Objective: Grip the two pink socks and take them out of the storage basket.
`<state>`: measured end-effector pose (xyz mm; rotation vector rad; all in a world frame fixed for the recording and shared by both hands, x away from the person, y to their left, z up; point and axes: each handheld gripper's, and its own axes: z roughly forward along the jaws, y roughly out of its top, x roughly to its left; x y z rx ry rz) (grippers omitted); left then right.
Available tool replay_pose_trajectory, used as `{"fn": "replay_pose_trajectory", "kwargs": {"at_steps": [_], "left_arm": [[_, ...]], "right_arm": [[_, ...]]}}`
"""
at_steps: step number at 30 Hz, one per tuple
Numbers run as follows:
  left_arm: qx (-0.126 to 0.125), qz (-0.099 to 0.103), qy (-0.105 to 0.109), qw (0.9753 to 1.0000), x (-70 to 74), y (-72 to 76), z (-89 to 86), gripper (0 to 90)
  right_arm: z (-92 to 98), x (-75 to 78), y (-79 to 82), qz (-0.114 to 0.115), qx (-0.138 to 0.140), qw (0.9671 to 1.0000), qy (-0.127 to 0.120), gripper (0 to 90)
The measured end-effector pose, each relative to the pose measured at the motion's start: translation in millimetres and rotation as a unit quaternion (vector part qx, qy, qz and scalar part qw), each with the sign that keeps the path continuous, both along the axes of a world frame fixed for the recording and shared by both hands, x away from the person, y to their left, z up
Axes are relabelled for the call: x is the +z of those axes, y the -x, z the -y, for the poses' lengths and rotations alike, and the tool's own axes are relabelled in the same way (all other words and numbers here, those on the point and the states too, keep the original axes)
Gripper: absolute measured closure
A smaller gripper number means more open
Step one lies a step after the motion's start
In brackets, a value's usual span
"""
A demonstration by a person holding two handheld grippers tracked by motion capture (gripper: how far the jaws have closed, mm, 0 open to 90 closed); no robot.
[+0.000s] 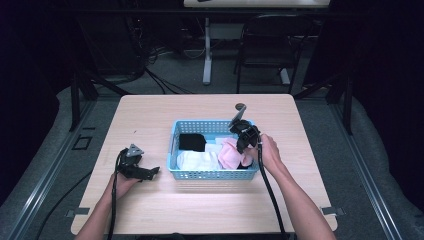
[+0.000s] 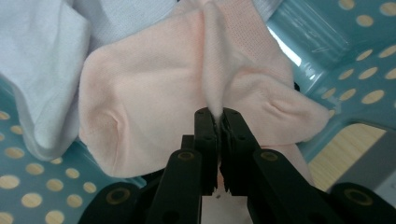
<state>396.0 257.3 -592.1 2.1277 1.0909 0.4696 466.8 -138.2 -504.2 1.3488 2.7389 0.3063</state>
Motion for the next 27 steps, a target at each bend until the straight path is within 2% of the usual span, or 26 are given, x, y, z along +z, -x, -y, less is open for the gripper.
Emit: {"fn": "replay_pose_trajectory", "kwargs": {"at_steps": [1, 3, 5, 8, 18, 27], "left_arm": [[0.000, 0.000, 0.000, 1.0000, 0.0, 0.0, 0.0, 1.0], [0.000, 0.000, 0.000, 1.0000, 0.0, 0.0, 0.0, 1.0], [0.000, 0.000, 0.000, 1.0000, 0.0, 0.0, 0.0, 1.0], [0.000, 0.000, 0.000, 1.0000, 0.0, 0.0, 0.0, 1.0], [0.000, 0.000, 0.000, 1.0000, 0.0, 0.0, 0.0, 1.0], [0.001, 0.000, 0.000, 1.0000, 0.0, 0.1, 0.1, 1.0]], "right_arm": [[0.7, 0.9, 0.7, 0.001, -0.003, 1.0000, -0.007, 85.9], [4.2, 6.8, 1.2, -0.002, 0.007, 1.0000, -0.004, 86.0], [6.3, 9.9, 3.8, 0.004, -0.004, 0.9997, -0.024, 86.0], [9.9, 20.5, 6.2, 0.003, 0.003, 0.9994, -0.035, 86.0], [12.2, 50.1, 13.3, 0.025, 0.007, 0.9972, -0.070, 86.0], [16.5, 70.7, 14.9, 0.033, 0.006, 0.9962, -0.081, 86.0]]}}
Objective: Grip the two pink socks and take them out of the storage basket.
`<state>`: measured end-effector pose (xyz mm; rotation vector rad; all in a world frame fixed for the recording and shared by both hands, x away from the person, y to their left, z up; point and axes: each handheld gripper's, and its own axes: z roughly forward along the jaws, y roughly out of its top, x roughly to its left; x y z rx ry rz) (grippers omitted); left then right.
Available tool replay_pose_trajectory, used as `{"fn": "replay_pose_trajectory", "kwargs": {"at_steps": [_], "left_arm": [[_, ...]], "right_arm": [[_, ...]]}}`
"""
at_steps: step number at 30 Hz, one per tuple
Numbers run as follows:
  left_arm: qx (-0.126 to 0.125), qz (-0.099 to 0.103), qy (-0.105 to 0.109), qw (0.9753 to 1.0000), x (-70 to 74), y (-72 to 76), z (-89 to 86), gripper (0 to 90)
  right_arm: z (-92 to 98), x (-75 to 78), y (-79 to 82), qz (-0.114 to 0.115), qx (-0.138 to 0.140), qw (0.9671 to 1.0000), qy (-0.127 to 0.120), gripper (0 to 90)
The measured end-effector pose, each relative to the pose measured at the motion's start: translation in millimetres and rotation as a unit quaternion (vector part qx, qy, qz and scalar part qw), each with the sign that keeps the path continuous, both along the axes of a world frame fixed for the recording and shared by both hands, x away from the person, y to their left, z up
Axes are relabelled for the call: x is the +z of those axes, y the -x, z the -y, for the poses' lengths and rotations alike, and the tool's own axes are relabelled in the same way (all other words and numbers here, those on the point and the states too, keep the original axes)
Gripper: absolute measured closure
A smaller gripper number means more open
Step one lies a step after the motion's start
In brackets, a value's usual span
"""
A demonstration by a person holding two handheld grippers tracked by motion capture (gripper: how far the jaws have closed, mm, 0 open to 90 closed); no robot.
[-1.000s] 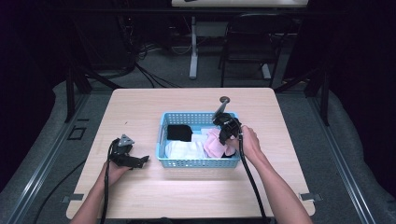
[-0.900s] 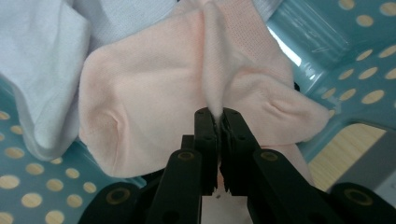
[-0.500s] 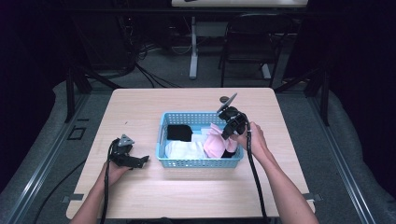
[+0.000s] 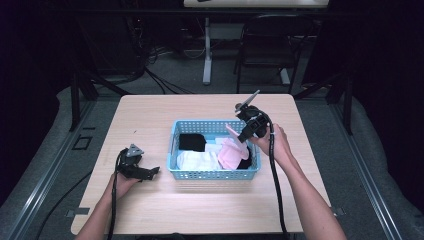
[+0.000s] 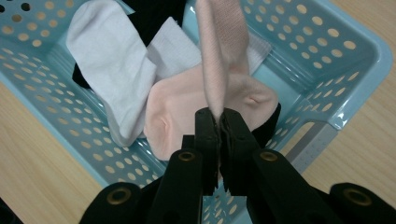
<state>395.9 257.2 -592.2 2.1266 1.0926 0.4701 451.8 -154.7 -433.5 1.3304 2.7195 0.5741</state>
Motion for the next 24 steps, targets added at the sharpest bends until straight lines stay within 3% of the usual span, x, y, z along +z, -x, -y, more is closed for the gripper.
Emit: {"fn": "replay_pose_trajectory", "kwargs": {"at_steps": [2, 9, 20, 24], "left_arm": [[0.000, 0.000, 0.000, 1.0000, 0.1, 0.0, 0.0, 1.0], [0.000, 0.000, 0.000, 1.0000, 0.0, 0.0, 0.0, 1.0], [0.000, 0.000, 0.000, 1.0000, 0.0, 0.0, 0.0, 1.1], [0.000, 0.000, 0.000, 1.0000, 0.0, 0.0, 0.0, 1.1]], "right_arm": [[-0.1, 1.3, 1.0, 0.000, -0.008, 1.0000, -0.006, 86.0], [5.1, 19.9, 3.3, -0.002, 0.004, 1.0000, -0.003, 85.9], [9.4, 50.6, 14.1, 0.016, 0.017, 0.9997, -0.010, 85.9], [14.7, 57.4, 16.5, 0.020, 0.010, 0.9997, -0.011, 85.9]]}}
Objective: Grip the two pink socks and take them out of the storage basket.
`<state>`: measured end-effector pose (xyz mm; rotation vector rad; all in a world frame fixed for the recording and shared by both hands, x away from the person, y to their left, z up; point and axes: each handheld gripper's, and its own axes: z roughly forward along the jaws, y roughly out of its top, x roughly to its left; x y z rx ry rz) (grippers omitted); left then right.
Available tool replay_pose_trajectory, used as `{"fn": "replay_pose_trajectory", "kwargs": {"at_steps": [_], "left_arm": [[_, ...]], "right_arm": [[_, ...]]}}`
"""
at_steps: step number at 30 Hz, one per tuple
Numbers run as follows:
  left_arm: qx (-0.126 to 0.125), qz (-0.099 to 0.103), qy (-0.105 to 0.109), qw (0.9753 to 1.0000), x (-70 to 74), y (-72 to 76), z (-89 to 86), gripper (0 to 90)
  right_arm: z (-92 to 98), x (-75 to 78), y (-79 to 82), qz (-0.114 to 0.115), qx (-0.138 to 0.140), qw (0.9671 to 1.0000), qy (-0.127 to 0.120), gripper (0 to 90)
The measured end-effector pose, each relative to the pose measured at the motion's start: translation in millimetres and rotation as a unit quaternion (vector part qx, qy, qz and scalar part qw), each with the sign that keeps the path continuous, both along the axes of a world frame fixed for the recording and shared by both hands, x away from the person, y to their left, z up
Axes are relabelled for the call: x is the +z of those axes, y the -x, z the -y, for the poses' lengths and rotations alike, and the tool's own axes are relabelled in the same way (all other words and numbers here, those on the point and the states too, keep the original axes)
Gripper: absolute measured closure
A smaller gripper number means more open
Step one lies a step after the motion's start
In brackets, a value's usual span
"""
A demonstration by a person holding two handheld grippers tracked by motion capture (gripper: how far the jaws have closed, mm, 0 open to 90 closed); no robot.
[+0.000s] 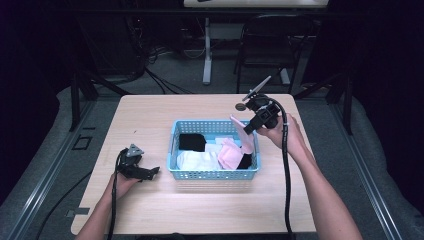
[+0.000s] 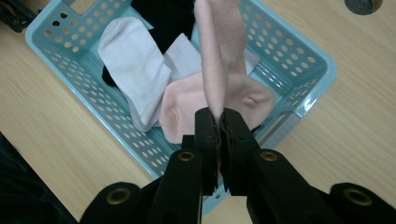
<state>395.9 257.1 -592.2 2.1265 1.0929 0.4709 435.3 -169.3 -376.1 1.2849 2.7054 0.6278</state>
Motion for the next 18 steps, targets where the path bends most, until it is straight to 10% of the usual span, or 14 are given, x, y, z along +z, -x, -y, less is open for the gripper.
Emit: {"fn": "replay_pose_trajectory", "kwargs": {"at_steps": [18], "left_arm": [[0.000, 0.000, -0.001, 1.0000, 0.1, 0.0, 0.0, 1.1]], "right_arm": [[43.6, 27.4, 7.0, 0.019, -0.031, 0.9993, -0.006, 85.9]]}}
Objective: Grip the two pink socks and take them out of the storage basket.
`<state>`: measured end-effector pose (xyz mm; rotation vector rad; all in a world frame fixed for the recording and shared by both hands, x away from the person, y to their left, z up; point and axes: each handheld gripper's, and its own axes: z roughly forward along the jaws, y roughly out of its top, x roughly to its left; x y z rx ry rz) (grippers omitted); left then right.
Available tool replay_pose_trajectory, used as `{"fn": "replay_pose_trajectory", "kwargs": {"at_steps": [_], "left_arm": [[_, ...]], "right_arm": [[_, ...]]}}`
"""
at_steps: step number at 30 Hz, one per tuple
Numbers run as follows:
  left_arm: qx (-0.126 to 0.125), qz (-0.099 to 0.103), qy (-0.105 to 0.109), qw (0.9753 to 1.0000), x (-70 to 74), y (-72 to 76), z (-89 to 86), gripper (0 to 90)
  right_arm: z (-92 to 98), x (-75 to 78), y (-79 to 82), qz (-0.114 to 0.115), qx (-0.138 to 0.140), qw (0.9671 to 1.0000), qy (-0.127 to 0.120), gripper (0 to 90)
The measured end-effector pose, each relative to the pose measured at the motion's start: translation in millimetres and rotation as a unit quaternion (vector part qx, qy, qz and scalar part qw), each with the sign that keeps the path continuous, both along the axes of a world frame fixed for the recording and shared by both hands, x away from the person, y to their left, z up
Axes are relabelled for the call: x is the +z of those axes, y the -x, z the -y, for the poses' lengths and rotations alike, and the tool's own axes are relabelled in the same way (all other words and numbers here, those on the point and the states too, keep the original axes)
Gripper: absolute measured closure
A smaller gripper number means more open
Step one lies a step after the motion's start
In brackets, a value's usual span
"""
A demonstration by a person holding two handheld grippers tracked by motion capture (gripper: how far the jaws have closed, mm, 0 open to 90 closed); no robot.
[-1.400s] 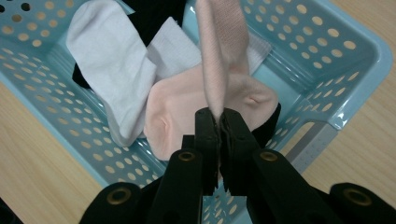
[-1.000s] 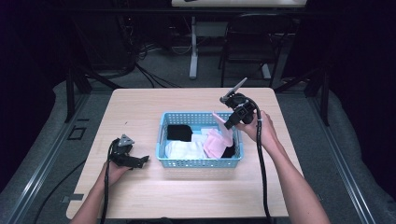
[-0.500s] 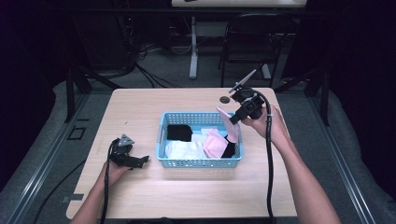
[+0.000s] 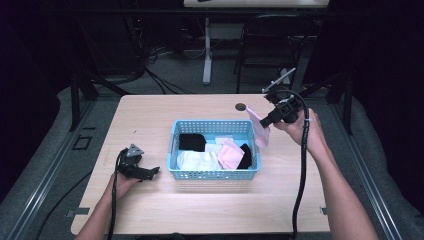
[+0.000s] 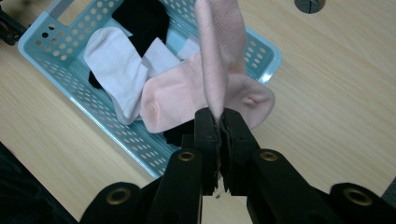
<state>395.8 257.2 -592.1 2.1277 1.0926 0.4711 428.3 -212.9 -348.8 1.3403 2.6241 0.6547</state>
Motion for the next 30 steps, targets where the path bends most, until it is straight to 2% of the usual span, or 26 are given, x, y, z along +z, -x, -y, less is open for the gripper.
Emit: {"fn": "replay_pose_trajectory", "kwargs": {"at_steps": [13, 30], "left_arm": [[0.000, -0.001, 0.000, 1.0000, 0.2, 0.1, -0.1, 1.1], [0.001, 0.000, 0.000, 1.0000, 0.1, 0.2, 0.1, 1.1]], "right_arm": [[35.3, 4.8, 4.3, 0.002, -0.032, 0.9995, 0.000, 85.9], [71.3, -11.5, 4.9, -0.019, -0.069, 0.9974, 0.009, 85.9]]}}
